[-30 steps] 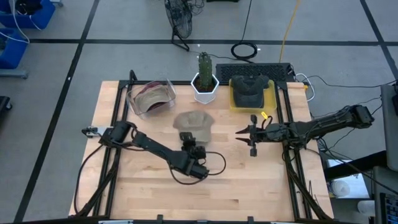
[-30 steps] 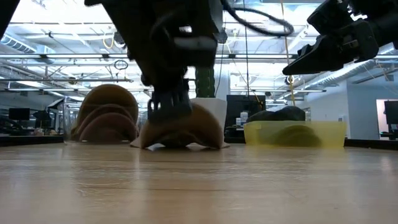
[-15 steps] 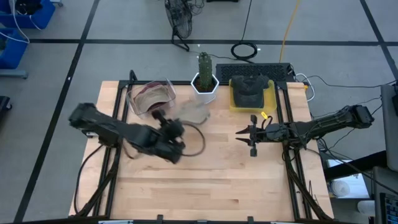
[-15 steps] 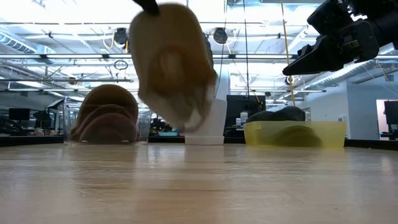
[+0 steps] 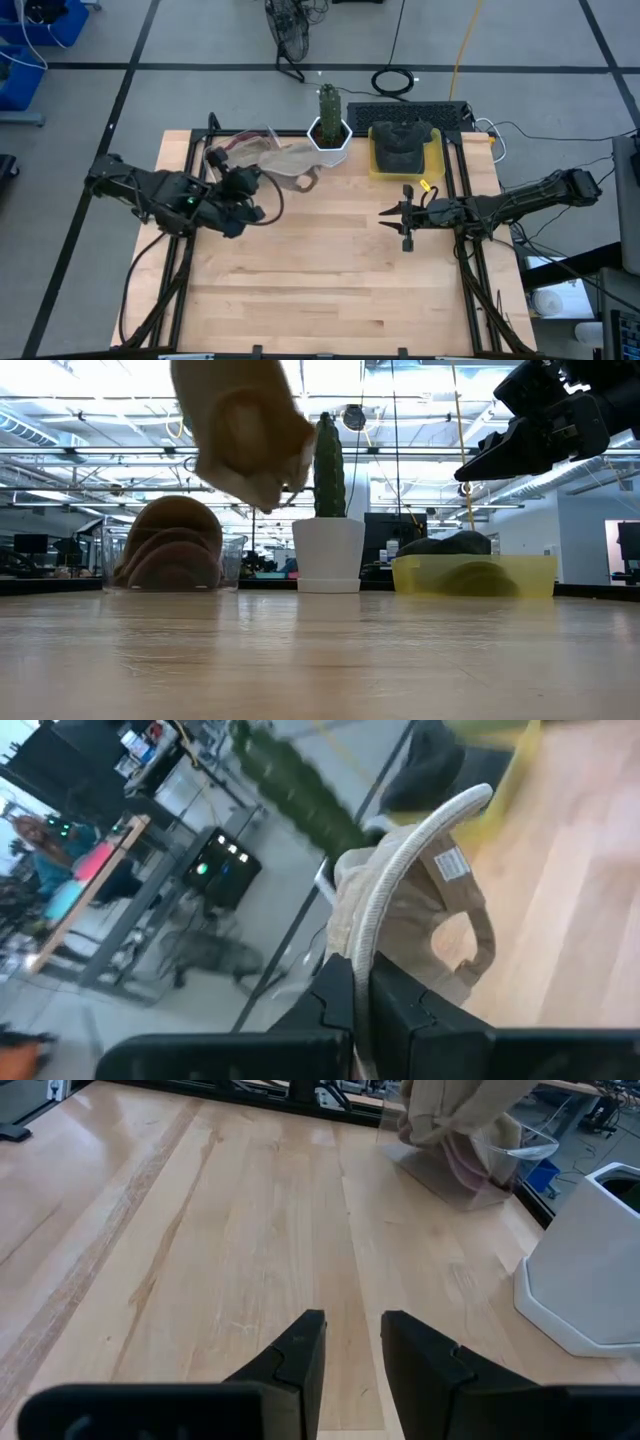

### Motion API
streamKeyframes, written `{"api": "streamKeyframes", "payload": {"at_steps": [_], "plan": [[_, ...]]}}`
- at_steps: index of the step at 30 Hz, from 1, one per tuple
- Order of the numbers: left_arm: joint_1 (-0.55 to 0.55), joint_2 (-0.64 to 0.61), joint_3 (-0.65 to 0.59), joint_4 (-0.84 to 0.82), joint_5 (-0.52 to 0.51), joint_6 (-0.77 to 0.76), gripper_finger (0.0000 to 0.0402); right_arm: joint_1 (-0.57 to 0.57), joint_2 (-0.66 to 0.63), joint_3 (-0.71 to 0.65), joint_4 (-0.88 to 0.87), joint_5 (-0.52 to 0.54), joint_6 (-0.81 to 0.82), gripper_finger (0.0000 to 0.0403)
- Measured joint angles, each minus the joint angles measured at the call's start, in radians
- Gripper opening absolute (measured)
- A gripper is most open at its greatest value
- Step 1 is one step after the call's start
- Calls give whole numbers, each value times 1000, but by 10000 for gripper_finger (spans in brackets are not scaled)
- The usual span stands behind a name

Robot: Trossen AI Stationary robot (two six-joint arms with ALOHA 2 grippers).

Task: Pick & Place hat
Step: Put the brown cap into the transparent bin

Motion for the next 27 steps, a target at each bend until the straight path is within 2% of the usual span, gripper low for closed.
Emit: {"api": "streamKeyframes", "payload": {"at_steps": [6,11,19,22,27], "plan": [[16,5,91,-326,23,-197,13,0,0,0,-3,0,1,89],[29,4,183,-319,57,-201,12,0,0,0,-1,0,1,89],[46,20,403,-318,91,-91,12,0,0,0,-11,-1,8,89],[91,19,458,-319,143,-48,12,0,0,0,-20,-1,14,89],[216,19,465,-320,226,4,12,0,0,-1,-30,-49,28,89]]}}
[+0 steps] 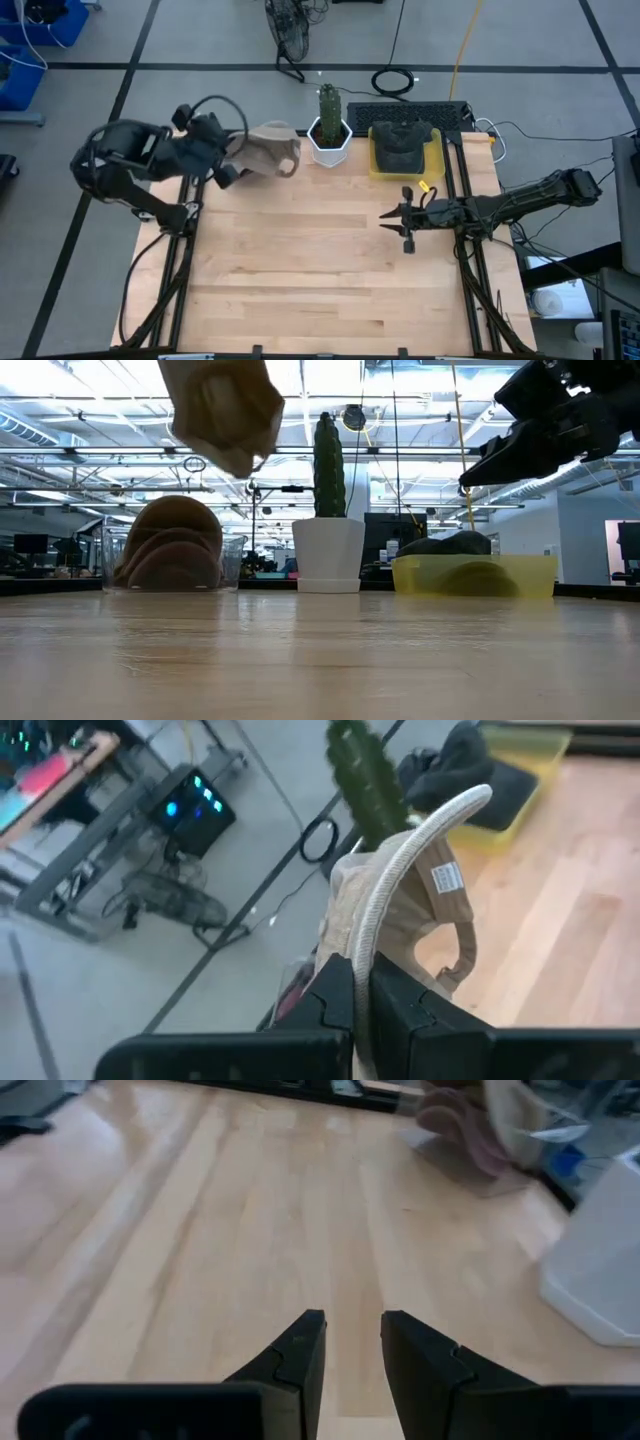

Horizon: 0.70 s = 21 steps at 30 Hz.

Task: Pick & Place hat
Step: Put the brown cap into the transparent bin

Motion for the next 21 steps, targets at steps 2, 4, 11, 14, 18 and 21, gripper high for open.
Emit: {"api": "streamKeyframes", "payload": {"at_steps": [2,4,11,14,18,21], "plan": [[50,0,-3,-2,42,25,12,0,0,-10,9,-15,4,89],[97,0,-3,-2,90,53,12,0,0,-24,21,-28,5,89],[263,-45,-5,-1,142,104,12,0,0,-64,60,-30,26,89],[350,-67,-5,-1,205,110,13,0,0,-78,88,-30,26,89],[449,-75,-5,-1,309,146,17,0,0,-81,103,-31,34,89],[501,-80,-10,2,317,175,12,0,0,-81,102,-40,52,89]]}}
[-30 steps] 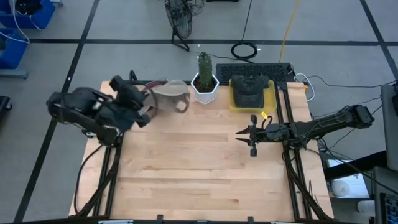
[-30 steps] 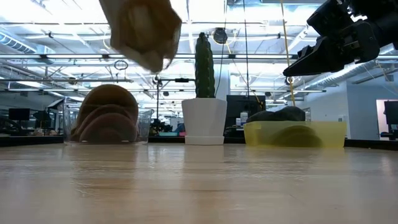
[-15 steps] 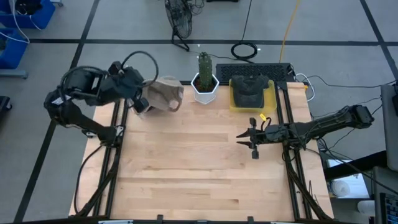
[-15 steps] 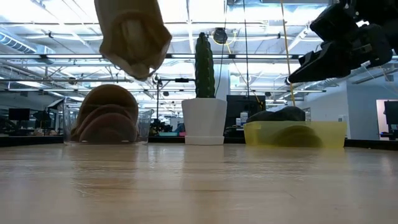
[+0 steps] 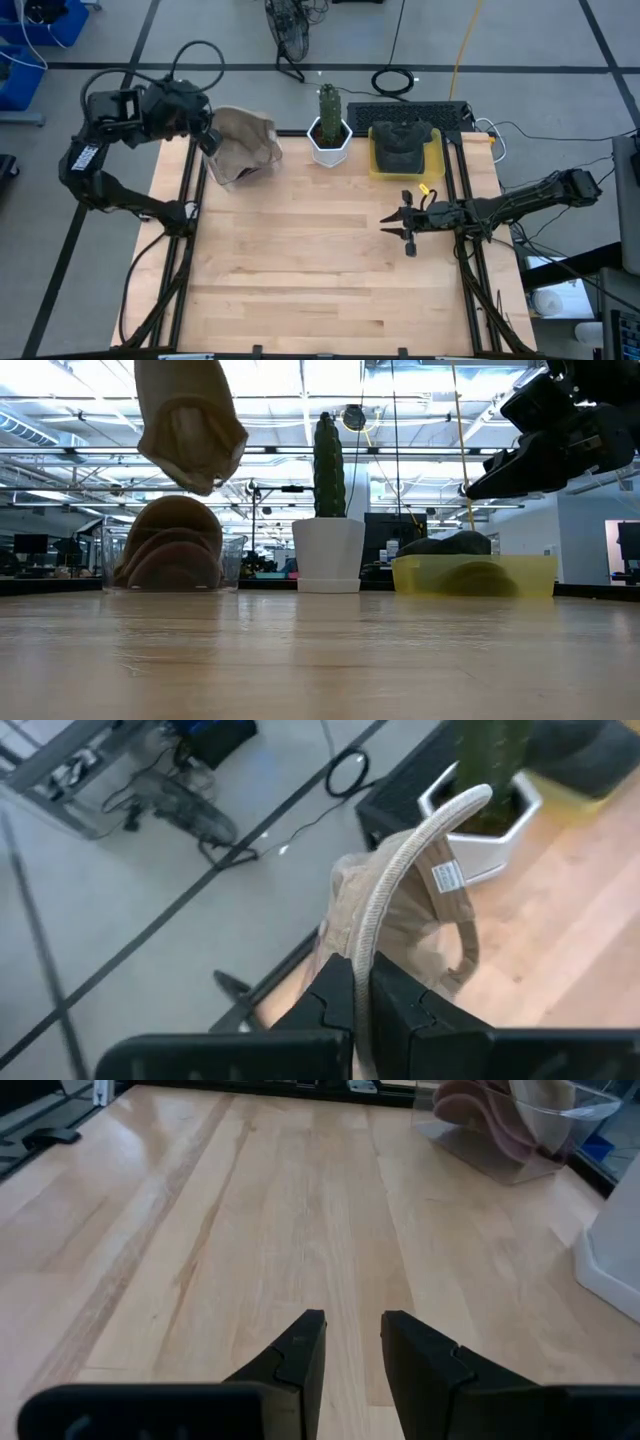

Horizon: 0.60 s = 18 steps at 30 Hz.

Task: Pick & Place hat
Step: Put the brown cap into the transparent bin

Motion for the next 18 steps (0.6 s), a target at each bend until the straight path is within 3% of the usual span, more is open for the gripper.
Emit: {"api": "streamKeyframes", "payload": {"at_steps": [5,11,18], "plan": [[98,-12,-87,0,20,48,13,0,0,0,0,-17,15,89],[207,-48,-245,-3,220,135,29,0,0,0,-6,-17,20,89],[244,-59,-331,0,227,145,12,0,0,0,-6,-17,20,89]]}}
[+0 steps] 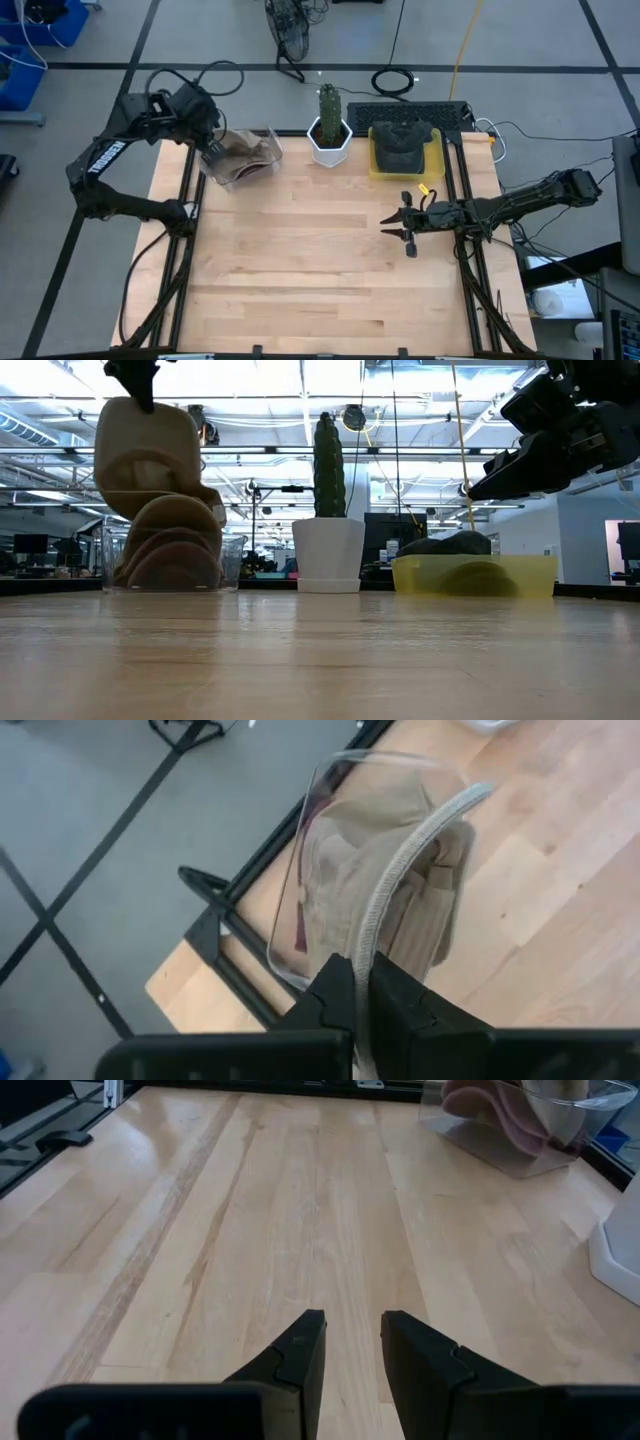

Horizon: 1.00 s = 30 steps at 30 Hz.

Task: Pick & Place hat
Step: Put the brown cap into the transparent bin

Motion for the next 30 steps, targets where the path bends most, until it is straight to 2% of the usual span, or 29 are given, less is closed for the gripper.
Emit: {"api": "streamKeyframes", "payload": {"at_steps": [2,6,9,11,14,18,23,26,30], "plan": [[1,1,-8,0,-31,-8,20,0,0,0,0,0,0,89],[1,1,-5,-3,-157,-17,42,0,0,0,1,0,0,89],[1,-15,21,0,-237,-23,31,0,0,0,1,0,0,89],[1,-31,48,0,-247,6,14,0,0,0,1,0,0,89],[1,-54,95,1,-216,39,15,0,0,0,1,0,-2,89],[1,-83,138,2,-106,-1,30,0,0,0,1,2,-7,89],[-29,-93,160,3,0,-67,12,0,0,0,7,2,-9,89],[-53,-91,170,3,-8,-68,20,0,0,0,21,3,-10,89],[-70,-92,196,13,-75,-61,28,0,0,0,23,3,-12,89]]}}
